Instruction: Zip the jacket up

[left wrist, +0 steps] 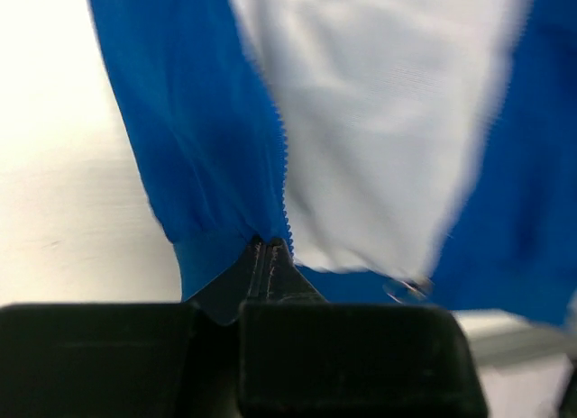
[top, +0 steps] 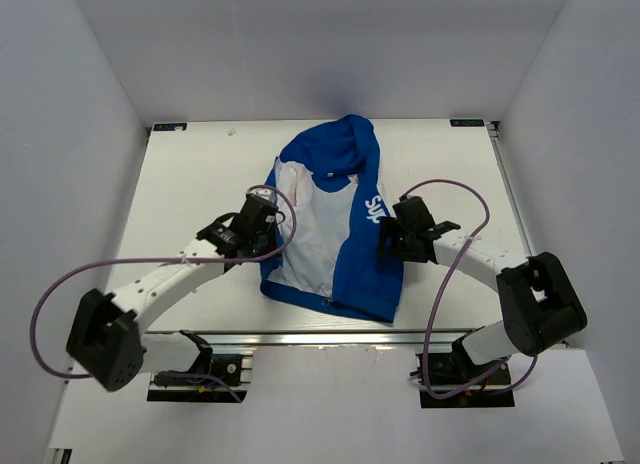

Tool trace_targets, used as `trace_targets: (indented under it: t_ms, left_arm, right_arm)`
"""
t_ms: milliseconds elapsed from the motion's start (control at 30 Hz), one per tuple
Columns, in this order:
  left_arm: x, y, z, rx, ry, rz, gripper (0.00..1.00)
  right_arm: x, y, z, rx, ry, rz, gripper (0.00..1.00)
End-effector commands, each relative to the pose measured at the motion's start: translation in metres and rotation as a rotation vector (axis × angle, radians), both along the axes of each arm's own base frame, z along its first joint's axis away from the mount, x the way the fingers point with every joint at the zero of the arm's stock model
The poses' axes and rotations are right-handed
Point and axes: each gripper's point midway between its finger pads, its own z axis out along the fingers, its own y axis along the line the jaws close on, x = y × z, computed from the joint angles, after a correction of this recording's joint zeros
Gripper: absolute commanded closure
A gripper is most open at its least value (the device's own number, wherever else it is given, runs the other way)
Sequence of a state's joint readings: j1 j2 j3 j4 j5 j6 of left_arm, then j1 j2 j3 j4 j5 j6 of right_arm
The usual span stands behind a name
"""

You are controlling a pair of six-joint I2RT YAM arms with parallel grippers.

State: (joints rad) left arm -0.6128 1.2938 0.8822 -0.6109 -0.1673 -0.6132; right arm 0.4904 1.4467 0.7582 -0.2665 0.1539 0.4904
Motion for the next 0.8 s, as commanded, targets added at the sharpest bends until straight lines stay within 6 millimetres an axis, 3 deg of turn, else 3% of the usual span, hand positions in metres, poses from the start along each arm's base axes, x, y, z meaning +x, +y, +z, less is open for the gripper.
trace_targets:
  t_ms: [0,67,167,333,400,500,667,700,733,767]
  left_arm:
    - [-0.010,-0.042,0.062,-0.169,-0.142,-0.201,1.00]
    - [-0.033,-0.064,0.069,-0.193,-0.129,-0.310,1.00]
    - [-0.070,-0.088,0.059,-0.164,-0.066,-0.446,1.00]
    - [-0.126,-0.105,0.004,-0.027,0.119,-0.588,1.00]
    - [-0.134,-0.103,-0.017,-0.003,0.165,-0.583,1.00]
    - [-0.151,-0.118,-0.040,-0.048,0.229,-0.641,1.00]
    - [-0.146,-0.124,-0.066,0.003,0.263,-0.597,1.00]
    - [-0.143,-0.125,-0.064,0.008,0.253,-0.591,0.94]
    - [-0.138,-0.128,-0.058,0.010,0.237,-0.584,0.53]
    - [-0.129,-0.127,-0.053,0.028,0.198,-0.559,0.34]
  right_arm:
    - [0.009,0.004,0.014,0.016,-0.033,0.009,0.15]
    - [0.009,0.003,0.014,0.011,-0.035,0.015,0.15]
    - [0.009,0.002,0.014,0.002,-0.031,0.011,0.15]
    - [0.011,-0.001,0.012,-0.022,-0.020,0.005,0.14]
    - [0.014,-0.005,0.012,-0.043,-0.029,-0.008,0.14]
    - [0.020,-0.010,0.011,-0.064,-0.027,-0.024,0.14]
    - [0.027,-0.008,0.008,-0.067,-0.012,-0.024,0.14]
    - [0.030,-0.009,0.009,-0.072,-0.018,-0.022,0.14]
    - [0.032,-0.010,0.009,-0.081,-0.020,-0.025,0.14]
    - [0.034,-0.013,0.009,-0.090,-0.023,-0.035,0.14]
